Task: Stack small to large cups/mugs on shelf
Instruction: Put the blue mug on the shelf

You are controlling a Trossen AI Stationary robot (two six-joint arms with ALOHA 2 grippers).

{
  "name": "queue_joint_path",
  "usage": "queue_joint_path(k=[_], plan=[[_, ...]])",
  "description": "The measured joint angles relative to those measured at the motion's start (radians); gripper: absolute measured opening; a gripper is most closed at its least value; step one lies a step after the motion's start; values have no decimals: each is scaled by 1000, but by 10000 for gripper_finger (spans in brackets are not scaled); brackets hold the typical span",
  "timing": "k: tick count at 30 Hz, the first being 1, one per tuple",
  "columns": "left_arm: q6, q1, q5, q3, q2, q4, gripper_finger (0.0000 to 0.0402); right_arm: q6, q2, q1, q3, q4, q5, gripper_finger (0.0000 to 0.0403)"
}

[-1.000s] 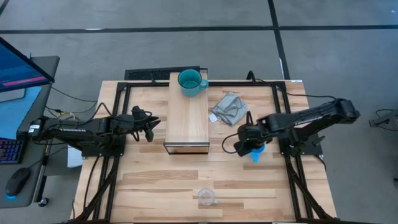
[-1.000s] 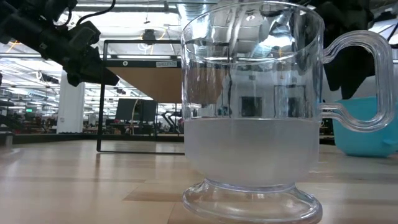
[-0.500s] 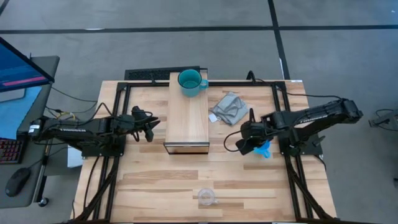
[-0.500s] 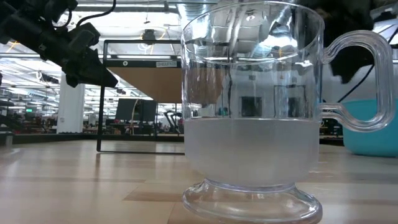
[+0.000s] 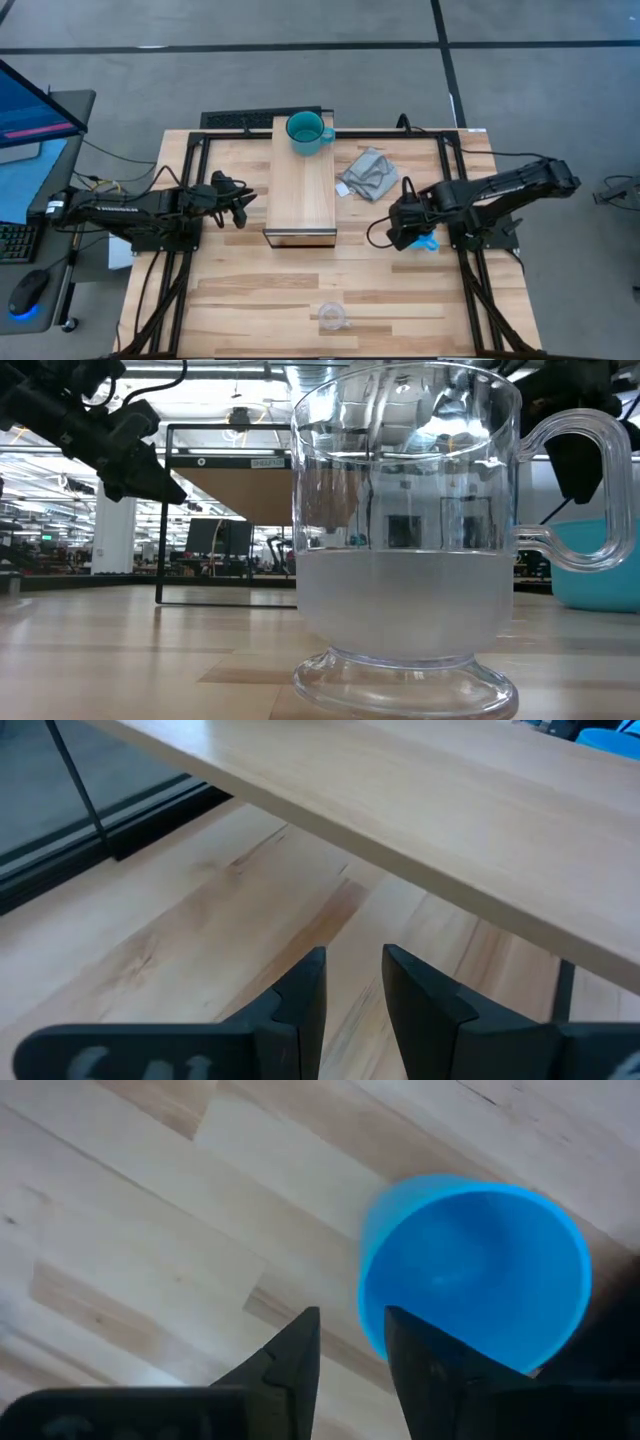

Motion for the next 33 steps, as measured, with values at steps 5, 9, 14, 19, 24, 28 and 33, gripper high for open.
queue_joint_path(k=[5,9,14,19,24,28,33], plan=[[-8,0,0,0,0,-14,90,-52,69,0,0,-1,0,136],[-9,0,1,0,0,-15,90,-78,120,0,0,-1,0,137],[-10,0,1,0,0,-23,90,-86,174,0,0,-4,0,134],[-10,0,2,0,0,-24,90,-106,211,0,0,-3,-4,127],[-10,0,2,0,0,-30,90,-134,216,-1,0,4,-27,92],[-10,0,2,0,0,-31,90,-144,213,-1,0,3,-38,28],[-10,0,2,0,0,-30,90,-164,213,-6,1,0,-65,16]])
